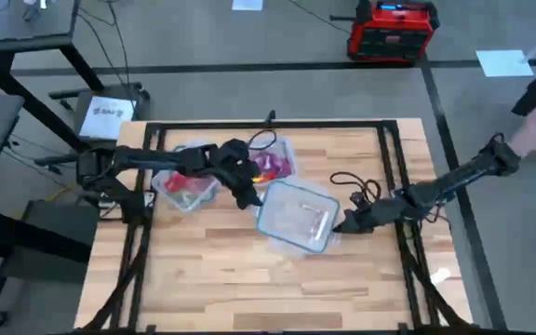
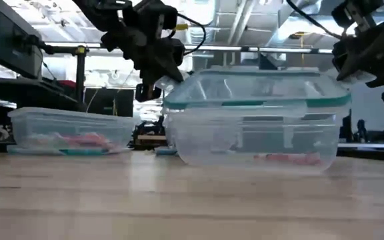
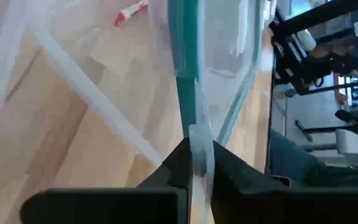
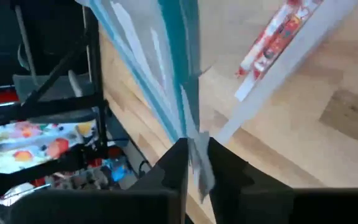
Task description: Sort candy
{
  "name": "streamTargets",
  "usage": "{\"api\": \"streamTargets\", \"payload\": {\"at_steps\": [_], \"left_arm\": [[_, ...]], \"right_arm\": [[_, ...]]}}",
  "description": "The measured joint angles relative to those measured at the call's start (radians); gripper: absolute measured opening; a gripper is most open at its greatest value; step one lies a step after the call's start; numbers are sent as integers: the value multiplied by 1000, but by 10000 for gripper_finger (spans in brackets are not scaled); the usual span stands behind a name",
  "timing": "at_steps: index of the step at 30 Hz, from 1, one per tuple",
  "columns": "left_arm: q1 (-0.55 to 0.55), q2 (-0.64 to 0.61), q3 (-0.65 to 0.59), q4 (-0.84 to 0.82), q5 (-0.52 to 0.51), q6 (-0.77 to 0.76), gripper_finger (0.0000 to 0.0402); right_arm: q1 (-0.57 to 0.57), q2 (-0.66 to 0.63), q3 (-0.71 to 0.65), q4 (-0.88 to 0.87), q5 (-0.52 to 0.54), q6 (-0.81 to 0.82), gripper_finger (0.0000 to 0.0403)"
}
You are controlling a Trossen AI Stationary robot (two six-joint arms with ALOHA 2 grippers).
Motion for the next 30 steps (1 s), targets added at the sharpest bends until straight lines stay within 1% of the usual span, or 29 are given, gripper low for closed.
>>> {"api": "streamTargets", "payload": {"at_steps": [3,6,9,11,14,18,22,24,27,30], "left_arm": [[2,0,0,-2,-2,2,11],[3,0,0,-18,-28,17,11],[8,-1,0,-37,-39,28,11],[11,-1,0,-43,-44,31,11],[12,-1,0,-40,-47,33,11],[11,-1,0,-40,-46,33,11],[11,-1,-2,-24,-49,25,11],[11,0,-2,-6,-49,13,11],[12,0,-2,26,-48,-8,11],[13,0,-2,71,-48,-51,11]], "right_arm": [[-6,-3,0,-5,0,-9,60],[-12,-10,0,-14,-5,-18,82],[-10,-41,0,-44,-49,-43,101],[-10,-81,11,-114,-70,-85,108],[-10,-148,65,-254,-49,-131,112],[-10,-211,179,-469,15,-200,112],[-11,-233,320,-595,141,-343,113],[-11,-233,377,-586,225,-466,113],[-11,-206,396,-463,333,-642,113],[-16,-145,390,-369,340,-747,113]]}}
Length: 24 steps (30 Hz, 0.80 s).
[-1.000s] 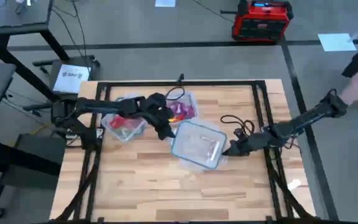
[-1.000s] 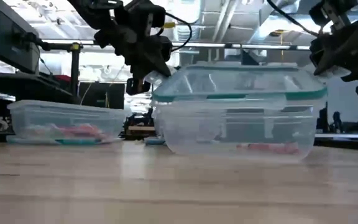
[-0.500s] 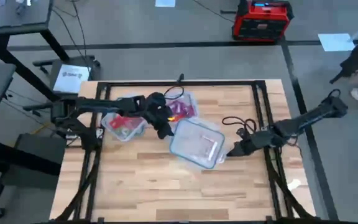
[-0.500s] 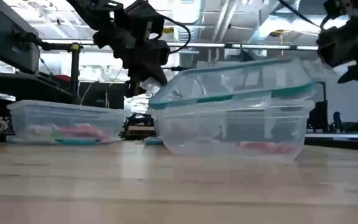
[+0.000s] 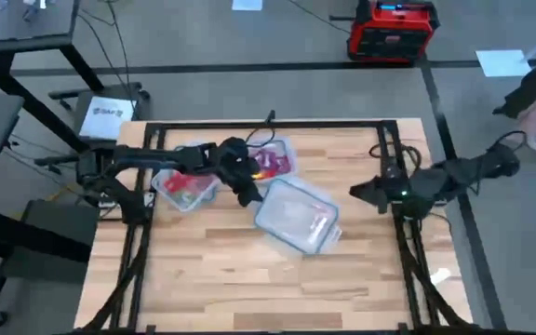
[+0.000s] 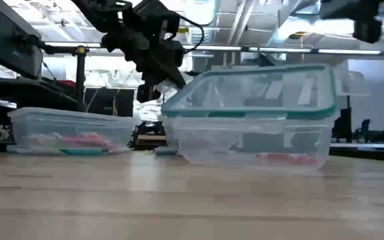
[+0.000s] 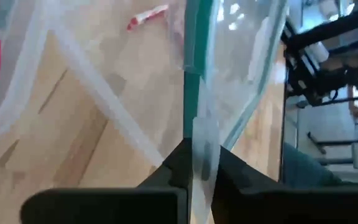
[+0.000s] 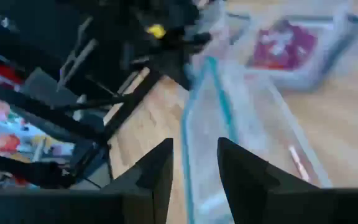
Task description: Sort candy
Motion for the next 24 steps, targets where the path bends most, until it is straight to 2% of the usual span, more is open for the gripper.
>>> {"api": "streamTargets", "payload": {"at_steps": [6,11,18,24], "left_arm": [[2,0,0,95,55,-128,11],[2,0,0,87,15,-167,11],[2,0,0,41,-83,-167,11],[2,0,0,42,-121,-169,11]], "right_arm": [[-2,81,0,31,-2,-24,113],[24,156,-1,100,-2,-122,113],[-7,382,0,180,30,-328,113],[-91,622,-1,337,53,-465,113]]}}
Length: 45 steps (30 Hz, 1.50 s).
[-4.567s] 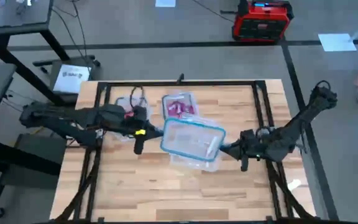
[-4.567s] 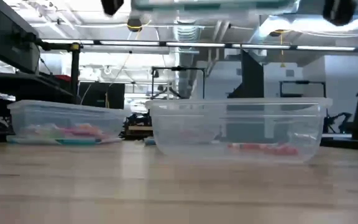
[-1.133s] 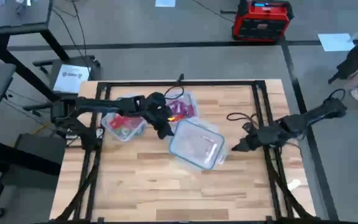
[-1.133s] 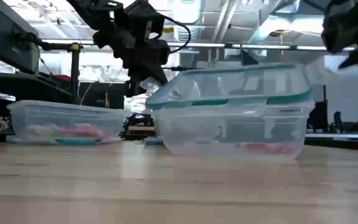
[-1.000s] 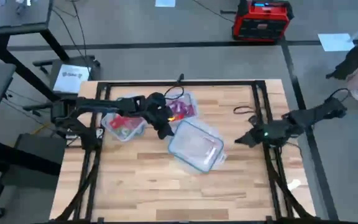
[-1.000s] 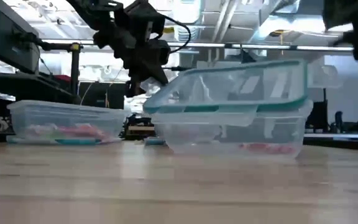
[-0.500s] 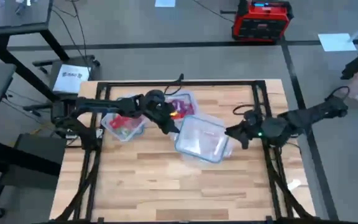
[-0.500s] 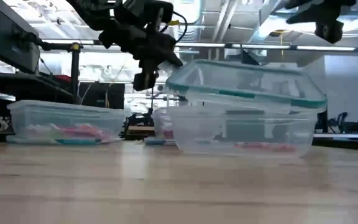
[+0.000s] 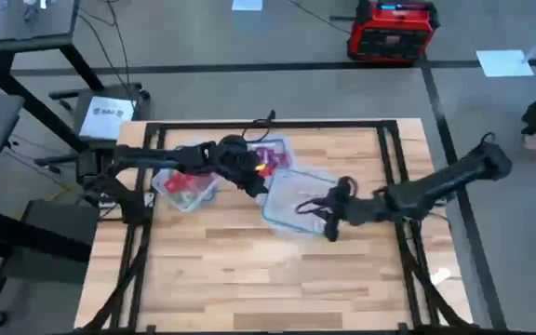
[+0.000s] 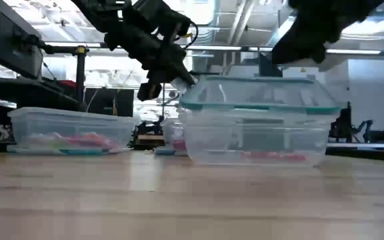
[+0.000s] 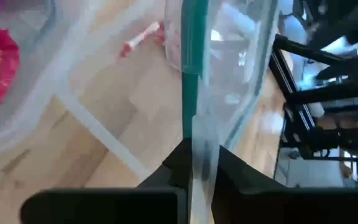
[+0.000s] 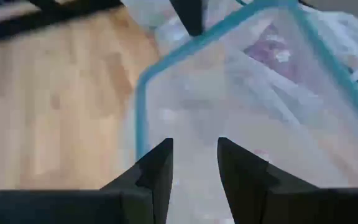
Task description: Sort candy
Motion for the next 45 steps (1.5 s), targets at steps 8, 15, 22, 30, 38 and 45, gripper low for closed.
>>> {"api": "streamTargets", "payload": {"at_steps": [8,15,22,30,38,45], "left_arm": [[0,0,0,-21,-5,40,13],[-5,1,2,-162,-22,210,70],[1,-5,7,-388,-95,445,141],[-12,-19,39,-439,-131,541,148],[-12,-21,137,-558,-175,586,147],[-14,-21,194,-713,-160,563,146]], "right_arm": [[-106,199,1,209,-17,-115,112],[-135,260,3,239,-74,-122,112],[-135,271,-1,251,-100,-144,112],[-141,271,-1,253,-125,-170,112],[-141,270,-1,262,-128,-185,112],[-123,268,-1,267,-173,-233,112]]}}
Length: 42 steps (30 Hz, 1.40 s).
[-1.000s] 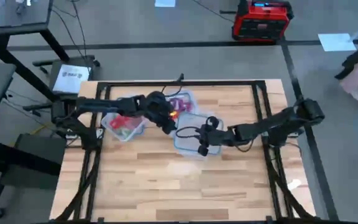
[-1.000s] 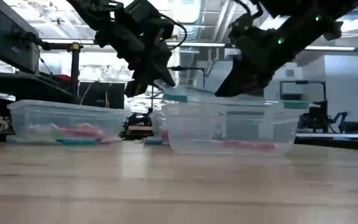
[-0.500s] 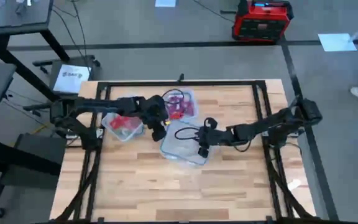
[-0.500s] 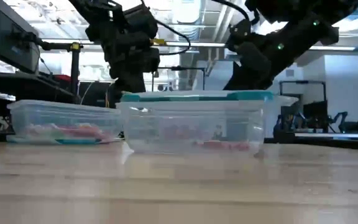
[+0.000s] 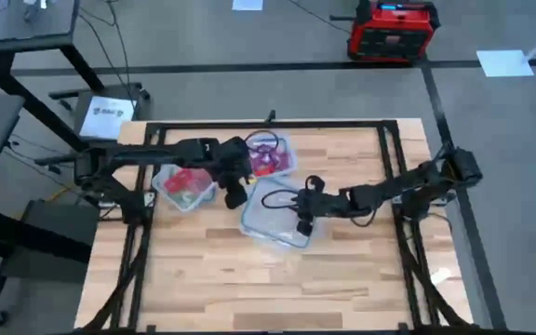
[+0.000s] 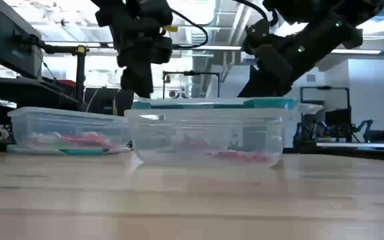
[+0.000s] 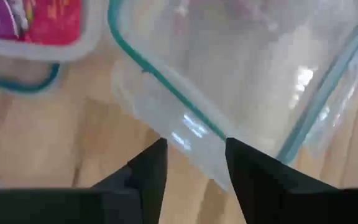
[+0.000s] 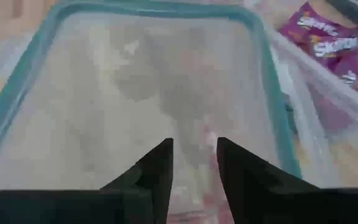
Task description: Sort candy
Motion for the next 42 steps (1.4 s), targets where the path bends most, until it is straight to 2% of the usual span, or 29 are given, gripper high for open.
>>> {"api": "streamTargets", "payload": {"at_steps": [5,9,12,16,18,22,26,29,34,39,42], "left_arm": [[-6,0,91,-153,-116,-17,146],[-57,-3,136,-233,-200,-50,146],[-131,-16,121,-267,-249,-71,146],[-248,-67,47,-251,-356,-183,146],[-320,-116,-23,-193,-411,-237,146],[-446,-222,-215,35,-432,-324,146],[-518,-298,-405,290,-480,-394,146],[-546,-314,-497,381,-519,-434,146],[-552,-283,-560,417,-539,-426,146],[-550,-203,-598,583,-595,-286,146],[-550,-127,-608,692,-599,-279,146]], "right_arm": [[18,0,0,1,-25,-67,112],[30,-17,14,-34,-28,-68,112],[61,-94,64,-160,-28,-73,112],[95,-250,106,-339,-27,-40,112],[103,-322,105,-442,-15,8,112],[125,-389,86,-650,79,117,112],[137,-399,-22,-652,108,199,112],[137,-390,-95,-652,108,280,112],[141,-392,-134,-647,147,361,112],[130,-392,-134,-585,195,341,112],[125,-392,-134,-565,194,337,112]]}}
